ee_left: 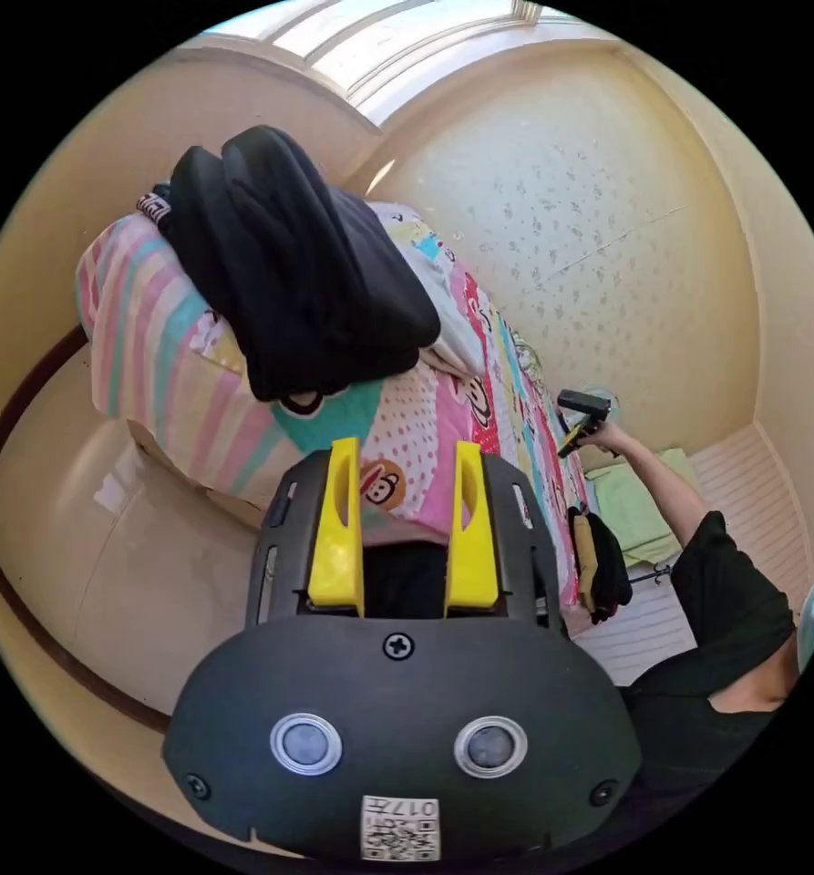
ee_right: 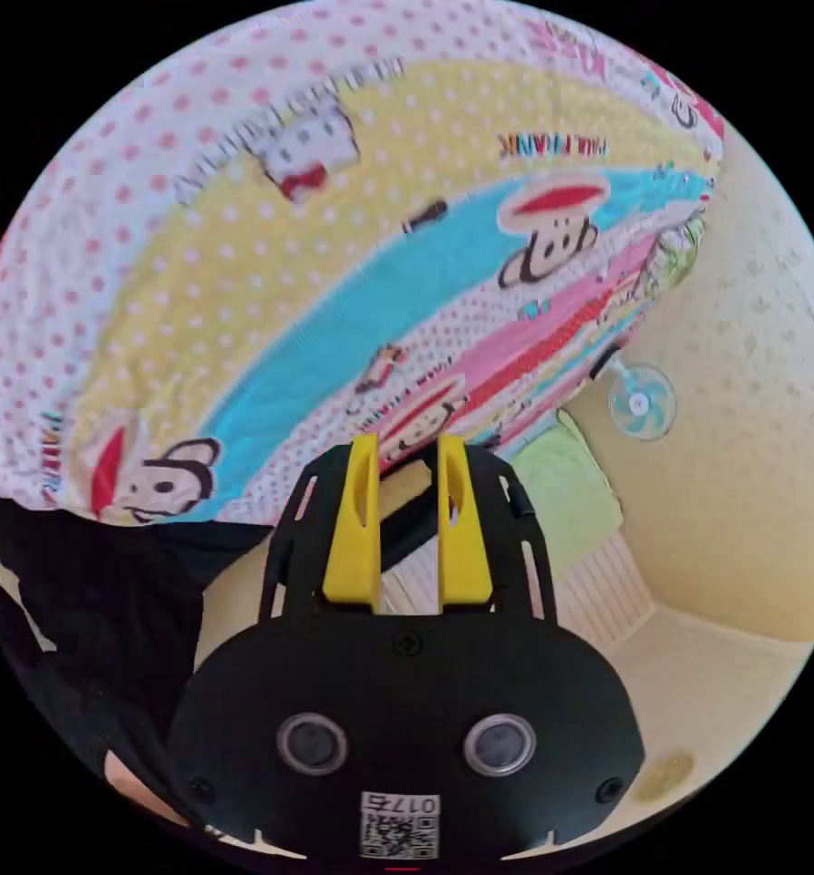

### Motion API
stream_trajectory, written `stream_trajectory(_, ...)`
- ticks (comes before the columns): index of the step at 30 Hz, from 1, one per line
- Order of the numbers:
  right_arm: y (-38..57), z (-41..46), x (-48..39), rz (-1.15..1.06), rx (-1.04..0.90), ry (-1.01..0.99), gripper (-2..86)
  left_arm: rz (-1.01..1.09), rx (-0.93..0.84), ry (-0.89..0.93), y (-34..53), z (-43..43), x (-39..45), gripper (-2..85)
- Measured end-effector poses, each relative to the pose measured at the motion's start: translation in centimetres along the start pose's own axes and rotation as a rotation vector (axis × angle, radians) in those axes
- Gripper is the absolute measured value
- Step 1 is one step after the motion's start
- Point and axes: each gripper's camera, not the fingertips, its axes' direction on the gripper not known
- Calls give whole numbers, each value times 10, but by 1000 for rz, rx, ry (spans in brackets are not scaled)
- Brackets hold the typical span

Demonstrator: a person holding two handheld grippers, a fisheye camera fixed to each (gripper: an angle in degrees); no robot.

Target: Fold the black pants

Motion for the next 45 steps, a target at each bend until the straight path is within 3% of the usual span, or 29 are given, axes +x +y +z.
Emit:
stream_trajectory(1, -9, -61, -21, -94, 236, -121, 108, 9, 25, 2, -8, -6, 1, 140)
stream_trajectory(4, -8, -167, -52, -211, 713, -358, 130, 30, 184, -58, -43, -33, 2, 124)
stream_trajectory(7, -10, -215, -75, -225, 972, -511, 141, 14, 227, -48, -74, -41, -10, 114)
stream_trajectory(11, -40, -209, -100, -191, 932, -581, 137, -67, 127, -64, -106, -17, -35, 89)
stream_trajectory(14, -37, -171, -82, -182, 943, -841, 82, -108, 219, -1, -97, -23, -41, 70)
stream_trajectory(18, -6, -112, -22, -306, 921, -1162, 47, -118, 164, 44, -93, -12, -22, 50)
stream_trajectory(21, 49, -73, 26, -362, 961, -1246, 40, -30, 74, 145, -93, 13, 26, 47)
stream_trajectory(23, 98, -45, 58, -413, 1049, -1265, 37, 46, 13, 206, -88, 32, 65, 47)
stream_trajectory(27, 229, 76, 130, -428, 1314, -1583, 33, 226, -101, 398, -51, 81, 166, 48)
stream_trajectory(29, 290, 141, 149, -318, 1406, -1610, 32, 310, -198, 471, -30, 110, 216, 48)
stream_trajectory(35, 503, 363, 136, -60, 1683, -1644, 27, 737, -608, 437, 115, 203, 382, 45)
stream_trajectory(37, 579, 446, 110, 212, 1745, -1581, 24, 779, -712, 472, 160, 225, 403, 31)
stream_trajectory(39, 615, 499, 90, 438, 1633, -1518, 21, 738, -827, 508, 204, 253, 409, 3)
stream_trajectory(42, 644, 564, 50, 775, 1262, -1467, 14, 562, -871, 553, 225, 277, 382, -7)
stream_trajectory(45, 667, 594, 9, 723, 1344, -1571, 7, 325, -846, 609, 214, 289, 331, -9)
